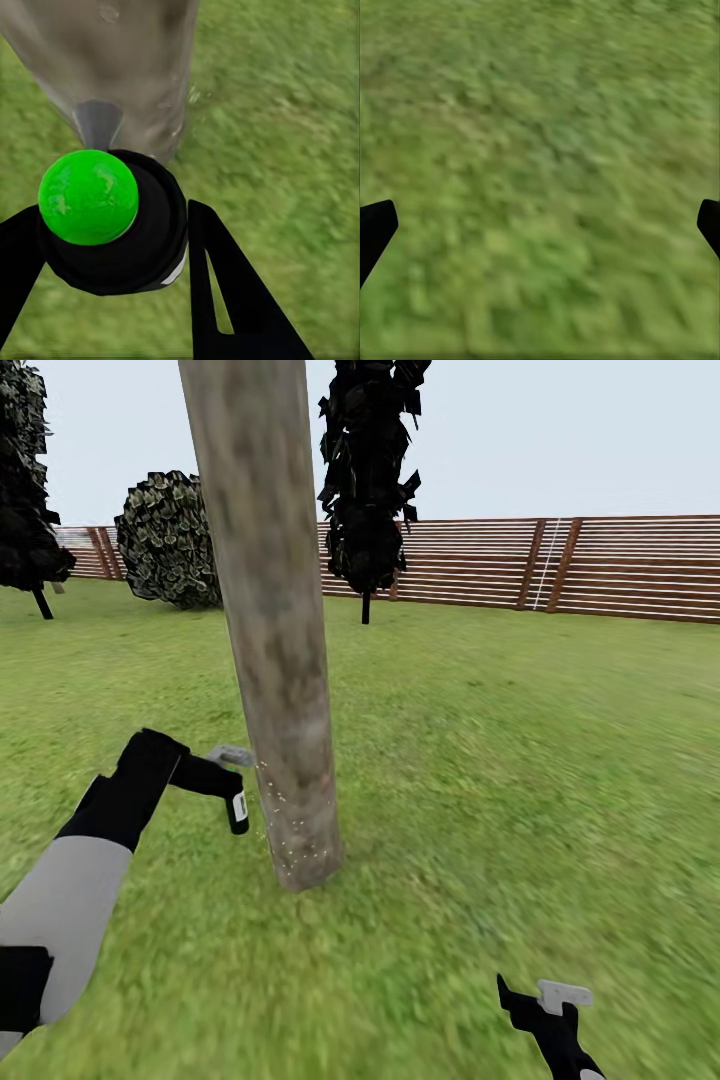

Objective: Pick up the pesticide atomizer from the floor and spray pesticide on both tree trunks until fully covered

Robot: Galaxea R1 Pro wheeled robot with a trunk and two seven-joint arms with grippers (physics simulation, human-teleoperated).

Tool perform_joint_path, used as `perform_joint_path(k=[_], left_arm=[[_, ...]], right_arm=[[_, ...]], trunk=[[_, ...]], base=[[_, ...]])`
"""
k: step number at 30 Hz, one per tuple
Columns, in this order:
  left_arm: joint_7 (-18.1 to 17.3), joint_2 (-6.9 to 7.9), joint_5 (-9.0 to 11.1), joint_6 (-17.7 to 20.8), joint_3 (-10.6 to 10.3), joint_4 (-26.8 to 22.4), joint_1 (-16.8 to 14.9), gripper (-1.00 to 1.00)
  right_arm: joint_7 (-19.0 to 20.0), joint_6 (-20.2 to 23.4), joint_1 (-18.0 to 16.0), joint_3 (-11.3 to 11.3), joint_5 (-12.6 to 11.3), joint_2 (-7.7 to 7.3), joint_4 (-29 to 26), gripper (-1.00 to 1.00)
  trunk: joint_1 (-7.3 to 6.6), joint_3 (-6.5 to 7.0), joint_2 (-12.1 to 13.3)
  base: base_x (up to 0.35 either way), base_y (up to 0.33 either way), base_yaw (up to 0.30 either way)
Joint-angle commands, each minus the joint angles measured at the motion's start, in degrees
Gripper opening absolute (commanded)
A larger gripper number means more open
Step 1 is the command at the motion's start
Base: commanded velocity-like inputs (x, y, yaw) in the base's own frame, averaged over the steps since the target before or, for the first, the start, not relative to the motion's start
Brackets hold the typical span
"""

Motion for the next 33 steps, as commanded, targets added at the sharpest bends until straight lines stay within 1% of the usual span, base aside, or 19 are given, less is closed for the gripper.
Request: perform_joint_path(k=[1, 5, 7, 10, 12, 14, 15, 16, 18, 19, 20, 21, 23, 24, 26, 27, 29, 33], left_arm=[[0.0, 0.00, 0.0, -0.1, -0.1, 0.9, 0.1, -1.00], [0.3, -0.14, -0.1, -0.7, -0.3, 2.6, 1.2, -1.00], [0.5, -0.35, -0.3, -1.1, -0.4, 4.9, 3.2, -1.00], [1.8, -0.43, -0.4, -1.4, -0.3, 6.6, 5.5, -1.00], [5.6, -0.51, -0.4, -3.2, 0.1, 7.6, 8.5, -1.00], [7.9, -0.74, -0.2, -5.6, 0.2, 9.1, 9.8, -1.00], [8.8, -0.87, -0.1, -6.5, 0.3, 10.1, 10.2, -1.00], [11.6, -1.38, 0.0, -8.0, 0.5, 12.7, 10.7, -1.00], [15.5, -2.20, 0.6, -8.6, 0.7, 14.8, 10.8, -1.00], [17.2, -2.65, 1.2, -8.7, 0.8, 15.4, 10.8, -1.00], [20.0, -3.43, 2.6, -8.8, 1.2, 16.1, 10.9, -1.00], [25.1, -4.69, 5.6, -8.9, 2.1, 16.7, 10.9, -1.00], [30.7, -5.93, 9.3, -9.7, 2.5, 18.4, 11.0, -1.00], [31.4, -6.08, 9.9, -10.2, 2.5, 18.8, 11.0, -1.00], [34.1, -6.78, 14.6, -15.1, 2.6, 22.3, 11.0, -1.00], [34.4, -6.93, 16.1, -16.0, 2.6, 23.0, 11.0, -1.00], [34.7, -7.00, 17.6, -16.8, 2.6, 23.4, 11.0, -1.00], [34.8, -7.16, 18.4, -17.1, 2.6, 23.7, 11.0, -1.00]], right_arm=[[0.0, 0.0, 0.0, 0.0, 0.0, 0.00, 0.0, 1.00], [0.0, 0.0, 0.0, 0.0, 0.1, 0.00, 0.0, 1.00], [0.0, 0.0, 0.0, 0.0, 0.0, 0.00, 0.0, 1.00], [0.0, 0.0, 0.0, 0.0, 0.0, 0.00, 0.0, 1.00], [0.0, 0.0, 0.0, 0.0, 0.1, 0.00, 0.0, 1.00], [0.0, 0.0, 0.0, 0.0, 0.1, 0.00, 0.0, 1.00], [0.0, 0.0, 0.0, 0.0, 0.1, 0.00, 0.0, 1.00], [0.0, 0.0, 0.0, 0.0, 0.0, 0.00, 0.0, 1.00], [-0.1, 0.0, 0.0, 0.0, 0.0, 0.00, 0.0, 1.00], [-0.1, 0.0, 0.0, 0.0, 0.0, 0.00, -0.1, 1.00], [-0.1, 0.0, 0.0, 0.0, 0.0, 0.00, -0.1, 1.00], [-0.2, 0.0, 0.0, 0.0, 0.0, 0.00, -0.1, 1.00], [-0.2, 0.0, 0.0, -0.1, 0.0, 0.00, -0.1, 1.00], [-0.2, 0.0, 0.0, -0.1, 0.0, 0.00, -0.1, 1.00], [-0.2, 0.0, 0.0, -0.1, 0.0, 0.00, -0.1, 1.00], [-0.2, 0.0, 0.0, -0.1, 0.0, 0.00, -0.1, 1.00], [-0.2, 0.0, 0.0, -0.1, 0.0, -0.06, -0.1, 1.00], [-0.1, 0.0, 0.0, -0.1, 0.0, -0.09, -0.1, 1.00]], trunk=[[0.00, 0.00, 0.0], [0.00, 0.00, 0.0], [0.00, 0.00, 0.0], [0.00, 0.00, 0.0], [0.00, 0.00, 0.0], [0.00, 0.00, 0.0], [0.00, 0.00, 0.0], [0.00, 0.00, 0.0], [0.00, 0.00, 0.0], [0.00, 0.00, 0.0], [0.00, 0.00, 0.0], [0.00, 0.00, 0.0], [0.00, 0.00, 0.0], [0.00, 0.00, 0.0], [0.00, 0.00, 0.0], [0.00, 0.00, 0.0], [0.00, 0.00, 0.0], [0.00, 0.00, 0.0]], base=[[0.000, 0.000, 0.000], [0.000, 0.000, 0.000], [0.000, 0.000, 0.000], [0.000, 0.000, 0.000], [0.000, 0.000, 0.000], [0.000, 0.000, 0.000], [0.000, 0.000, 0.000], [0.000, 0.000, 0.000], [0.000, 0.000, 0.000], [0.000, 0.000, 0.000], [0.000, 0.000, 0.000], [0.000, 0.000, 0.091], [0.000, 0.000, 0.196], [0.000, 0.000, 0.233], [0.000, 0.000, 0.248], [0.000, 0.000, 0.132], [0.000, 0.000, 0.064], [-0.111, -0.079, 0.012]])
